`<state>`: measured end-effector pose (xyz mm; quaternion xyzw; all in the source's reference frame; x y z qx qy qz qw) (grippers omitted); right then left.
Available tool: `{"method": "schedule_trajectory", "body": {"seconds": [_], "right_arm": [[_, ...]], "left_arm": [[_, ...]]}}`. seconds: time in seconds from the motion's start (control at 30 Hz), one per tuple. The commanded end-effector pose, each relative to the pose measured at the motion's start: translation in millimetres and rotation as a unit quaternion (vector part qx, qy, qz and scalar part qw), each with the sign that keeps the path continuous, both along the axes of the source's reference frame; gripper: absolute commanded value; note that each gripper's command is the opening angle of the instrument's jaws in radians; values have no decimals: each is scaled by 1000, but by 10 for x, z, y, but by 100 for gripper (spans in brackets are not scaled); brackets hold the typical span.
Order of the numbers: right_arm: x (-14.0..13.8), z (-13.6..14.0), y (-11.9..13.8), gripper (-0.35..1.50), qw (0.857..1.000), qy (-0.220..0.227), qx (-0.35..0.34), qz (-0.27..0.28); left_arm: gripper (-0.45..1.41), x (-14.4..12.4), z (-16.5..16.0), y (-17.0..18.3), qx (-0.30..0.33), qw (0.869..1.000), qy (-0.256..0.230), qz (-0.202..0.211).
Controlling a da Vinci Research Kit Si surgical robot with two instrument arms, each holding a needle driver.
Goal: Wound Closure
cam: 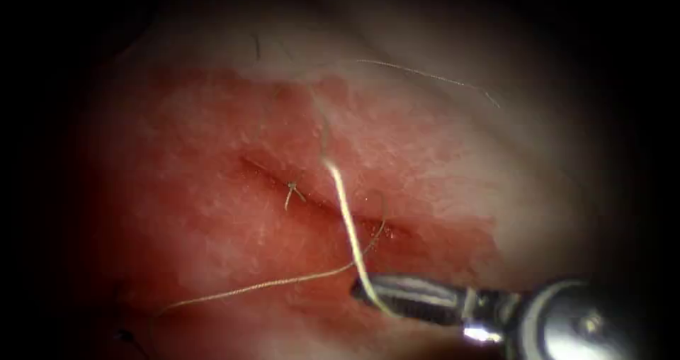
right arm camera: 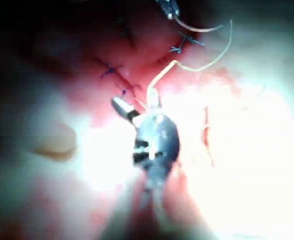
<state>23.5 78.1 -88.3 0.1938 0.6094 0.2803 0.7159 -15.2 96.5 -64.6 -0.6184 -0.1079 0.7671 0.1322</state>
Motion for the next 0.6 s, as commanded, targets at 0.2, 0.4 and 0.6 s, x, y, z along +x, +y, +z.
{"method": "schedule_trajectory", "body": {"seconds": [0.2, 0.4, 0.6], "right_arm": [[-54, 36, 20, 135, 999, -13, -15, -25], [-65, 53, 20, 133, 999, 9, -22, -29], [-53, 97, 18, 115, 998, -34, -39, -30]], "left_arm": [[-35, 17, 5, 7, 1, 1000, 7, -4], [-35, 81, -8, 28, 11, 998, 21, -54], [-35, 79, -4, 30, 11, 998, 22, -63]]}}
